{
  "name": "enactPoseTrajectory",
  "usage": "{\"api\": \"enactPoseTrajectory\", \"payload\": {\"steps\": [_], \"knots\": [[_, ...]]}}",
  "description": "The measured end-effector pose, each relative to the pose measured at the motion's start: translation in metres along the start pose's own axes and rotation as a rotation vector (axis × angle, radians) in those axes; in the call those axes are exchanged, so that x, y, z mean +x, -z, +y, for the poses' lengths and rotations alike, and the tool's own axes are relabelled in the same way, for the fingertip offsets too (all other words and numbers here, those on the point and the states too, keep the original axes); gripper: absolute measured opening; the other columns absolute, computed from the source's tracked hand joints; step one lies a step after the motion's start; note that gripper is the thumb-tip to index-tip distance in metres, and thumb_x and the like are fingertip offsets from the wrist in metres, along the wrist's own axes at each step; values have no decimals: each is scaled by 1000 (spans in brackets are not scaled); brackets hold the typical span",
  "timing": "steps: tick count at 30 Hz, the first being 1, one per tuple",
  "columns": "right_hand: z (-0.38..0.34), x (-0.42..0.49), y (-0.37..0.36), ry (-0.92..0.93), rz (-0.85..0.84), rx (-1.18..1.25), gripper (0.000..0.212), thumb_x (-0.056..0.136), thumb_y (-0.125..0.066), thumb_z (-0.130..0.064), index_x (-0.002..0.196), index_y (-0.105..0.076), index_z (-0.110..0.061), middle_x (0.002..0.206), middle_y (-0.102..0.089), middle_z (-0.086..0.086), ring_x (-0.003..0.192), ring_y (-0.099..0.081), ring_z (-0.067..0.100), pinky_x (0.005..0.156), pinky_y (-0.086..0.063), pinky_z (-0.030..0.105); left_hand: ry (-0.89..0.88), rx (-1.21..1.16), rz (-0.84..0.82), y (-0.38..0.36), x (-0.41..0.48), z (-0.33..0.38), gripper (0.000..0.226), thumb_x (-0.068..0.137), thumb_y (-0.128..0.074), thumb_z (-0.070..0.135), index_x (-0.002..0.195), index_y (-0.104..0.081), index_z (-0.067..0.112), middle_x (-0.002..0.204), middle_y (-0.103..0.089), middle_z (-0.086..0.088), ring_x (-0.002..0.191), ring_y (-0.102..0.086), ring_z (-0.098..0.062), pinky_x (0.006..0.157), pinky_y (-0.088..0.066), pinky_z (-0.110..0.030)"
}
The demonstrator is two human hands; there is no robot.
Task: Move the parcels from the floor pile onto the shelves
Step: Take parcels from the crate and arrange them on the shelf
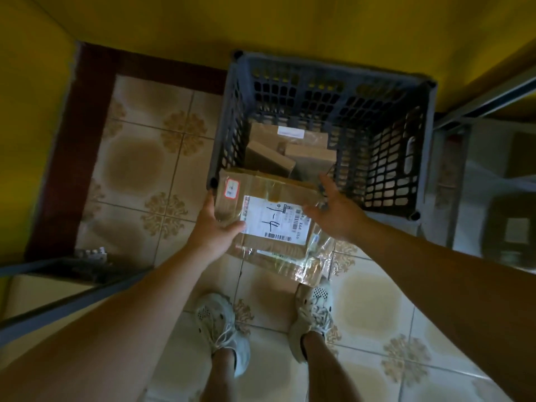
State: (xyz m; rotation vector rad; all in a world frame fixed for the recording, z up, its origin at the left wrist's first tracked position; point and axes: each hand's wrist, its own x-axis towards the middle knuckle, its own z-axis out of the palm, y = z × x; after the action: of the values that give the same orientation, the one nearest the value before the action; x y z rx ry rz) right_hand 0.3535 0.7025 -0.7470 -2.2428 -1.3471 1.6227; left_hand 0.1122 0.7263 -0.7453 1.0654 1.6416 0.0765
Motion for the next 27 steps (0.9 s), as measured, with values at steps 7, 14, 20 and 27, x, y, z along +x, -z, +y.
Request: {"api": "enactPoseTrajectory", "payload": {"steps": [7,14,20,27], "knots": [[-21,9,-7,-52,157,414,71,98,-58,-33,153,-13,-36,122,-56,-2,81,-60,6,55,-49,13,-13,-182,9,-3,2,-3,54,89,-65,13,133,-38,29,109,-62,10,89,-62,-2,55,-51,-10],[-47,13,17,18,19,505,81,89,-72,-20,151,-24,-41,109,-69,-7,89,-69,8,76,-59,27,6,-409,-17,11,-13,5,68,86,-70,15,141,-34,34,115,-65,12,102,-65,-7,68,-57,-24],[-43,13,30,57,-71,529,81,85,-73,-7,150,-32,-34,113,-71,-1,94,-71,14,81,-60,31,23,-301,8,32,-7,18,75,87,-67,32,146,-21,42,116,-59,7,108,-59,-19,93,-50,-51],[-38,5,38,8,2,563,72,80,-79,-12,142,-46,-27,125,-66,1,100,-70,22,87,-59,43,135,-448,-108,37,4,39,31,91,-62,26,122,-59,20,101,-73,-10,99,-67,-32,79,-53,-39]]}}
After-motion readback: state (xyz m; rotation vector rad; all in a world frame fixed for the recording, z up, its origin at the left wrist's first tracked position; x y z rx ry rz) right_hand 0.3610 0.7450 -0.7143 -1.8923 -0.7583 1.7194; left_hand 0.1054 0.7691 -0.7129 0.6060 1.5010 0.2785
